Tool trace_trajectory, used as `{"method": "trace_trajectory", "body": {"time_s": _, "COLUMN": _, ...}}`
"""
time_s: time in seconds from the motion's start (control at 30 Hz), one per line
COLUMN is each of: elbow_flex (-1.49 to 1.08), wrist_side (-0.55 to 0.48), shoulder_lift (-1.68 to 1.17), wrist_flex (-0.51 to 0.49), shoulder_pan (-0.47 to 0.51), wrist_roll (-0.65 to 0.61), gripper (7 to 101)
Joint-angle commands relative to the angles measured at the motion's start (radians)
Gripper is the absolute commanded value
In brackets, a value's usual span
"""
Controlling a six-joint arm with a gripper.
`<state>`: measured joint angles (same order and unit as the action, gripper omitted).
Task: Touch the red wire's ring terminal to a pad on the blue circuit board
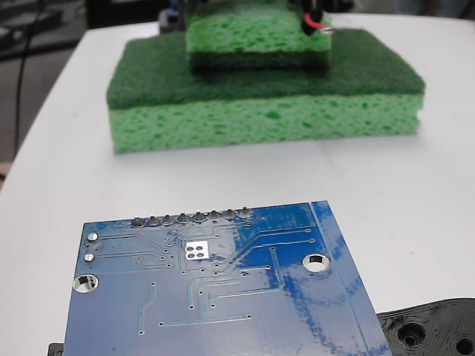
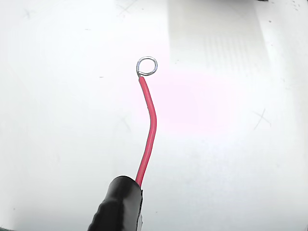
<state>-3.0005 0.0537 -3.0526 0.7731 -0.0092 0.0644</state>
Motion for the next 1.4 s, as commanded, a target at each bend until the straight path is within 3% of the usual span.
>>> {"method": "trace_trajectory", "body": {"time_s": 0.03, "elbow_flex": 0.005, "wrist_side": 0.003, "shoulder_lift": -0.002, "wrist_flex": -0.003, "shoulder_pan": 0.006, "wrist_roll": 0.008, "gripper": 100.3}}
{"method": "trace_trajectory", "body": {"time_s": 0.4, "elbow_flex": 0.005, "wrist_side": 0.008, "shoulder_lift": -0.002, "wrist_flex": -0.003, "shoulder_pan": 0.012, "wrist_roll": 0.014, "gripper": 100.3}}
{"method": "trace_trajectory", "body": {"time_s": 0.87, "elbow_flex": 0.123, "wrist_side": -0.029, "shoulder_lift": 0.020, "wrist_flex": 0.002, "shoulder_pan": 0.118, "wrist_roll": 0.017, "gripper": 100.3}}
{"method": "trace_trajectory", "body": {"time_s": 1.4, "elbow_flex": 0.607, "wrist_side": -0.244, "shoulder_lift": 0.693, "wrist_flex": -0.040, "shoulder_pan": 0.324, "wrist_roll": -0.140, "gripper": 100.3}}
